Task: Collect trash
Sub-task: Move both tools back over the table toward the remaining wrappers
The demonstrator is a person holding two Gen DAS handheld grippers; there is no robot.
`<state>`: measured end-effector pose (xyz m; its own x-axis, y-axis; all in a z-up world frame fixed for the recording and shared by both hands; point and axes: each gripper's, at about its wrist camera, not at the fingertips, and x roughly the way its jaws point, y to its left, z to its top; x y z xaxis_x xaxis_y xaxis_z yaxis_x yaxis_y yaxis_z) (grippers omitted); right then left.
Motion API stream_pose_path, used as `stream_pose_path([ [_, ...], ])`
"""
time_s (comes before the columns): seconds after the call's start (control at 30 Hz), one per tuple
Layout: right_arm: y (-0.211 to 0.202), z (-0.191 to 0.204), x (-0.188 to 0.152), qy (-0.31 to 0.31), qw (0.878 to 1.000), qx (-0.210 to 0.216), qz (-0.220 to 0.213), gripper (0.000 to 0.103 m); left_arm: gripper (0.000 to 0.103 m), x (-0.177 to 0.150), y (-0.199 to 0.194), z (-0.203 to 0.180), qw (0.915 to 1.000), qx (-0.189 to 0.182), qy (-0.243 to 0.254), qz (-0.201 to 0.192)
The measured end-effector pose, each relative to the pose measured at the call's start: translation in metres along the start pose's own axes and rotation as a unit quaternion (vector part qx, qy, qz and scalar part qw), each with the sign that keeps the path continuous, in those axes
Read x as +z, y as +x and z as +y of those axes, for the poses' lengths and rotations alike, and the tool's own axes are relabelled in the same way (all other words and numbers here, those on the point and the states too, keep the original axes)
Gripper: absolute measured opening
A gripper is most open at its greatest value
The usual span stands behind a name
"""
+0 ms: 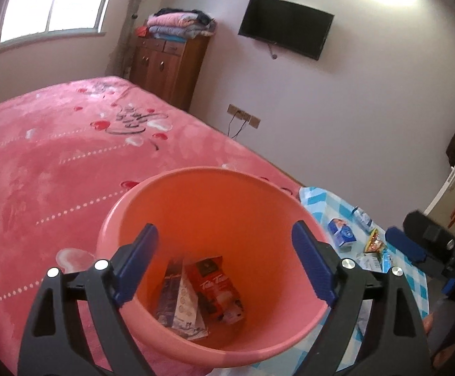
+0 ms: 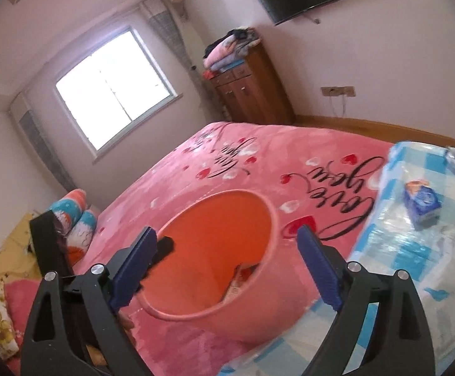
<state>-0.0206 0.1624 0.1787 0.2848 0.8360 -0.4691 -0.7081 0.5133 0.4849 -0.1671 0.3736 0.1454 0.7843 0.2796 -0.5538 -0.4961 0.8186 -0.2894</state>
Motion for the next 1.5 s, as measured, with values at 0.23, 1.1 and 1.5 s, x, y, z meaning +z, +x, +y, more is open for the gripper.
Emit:
stream_pose_path([
  [0.23, -0.029, -0.038, -0.024, 0.034, 0.999, -0.04, -0.015, 0.092, 0.091, -0.006, -0.009, -0.034, 0.9981, -0.004, 0.05, -0.035],
  [1.1, -0.122, -0.134, -0.083, 0.085, 0.983, -0.151, -0.061, 0.092, 0.091, -0.052, -0.001, -0.145, 0.9869, -0.059, 0.149, 0.018],
  [1.5, -0.149, -0.174, -0.101, 0.103, 0.974, -0.189, -0.076, 0.094, 0.091, -0.073, 0.027, -0.187, 0.9807, -0.074, 0.169, 0.064],
])
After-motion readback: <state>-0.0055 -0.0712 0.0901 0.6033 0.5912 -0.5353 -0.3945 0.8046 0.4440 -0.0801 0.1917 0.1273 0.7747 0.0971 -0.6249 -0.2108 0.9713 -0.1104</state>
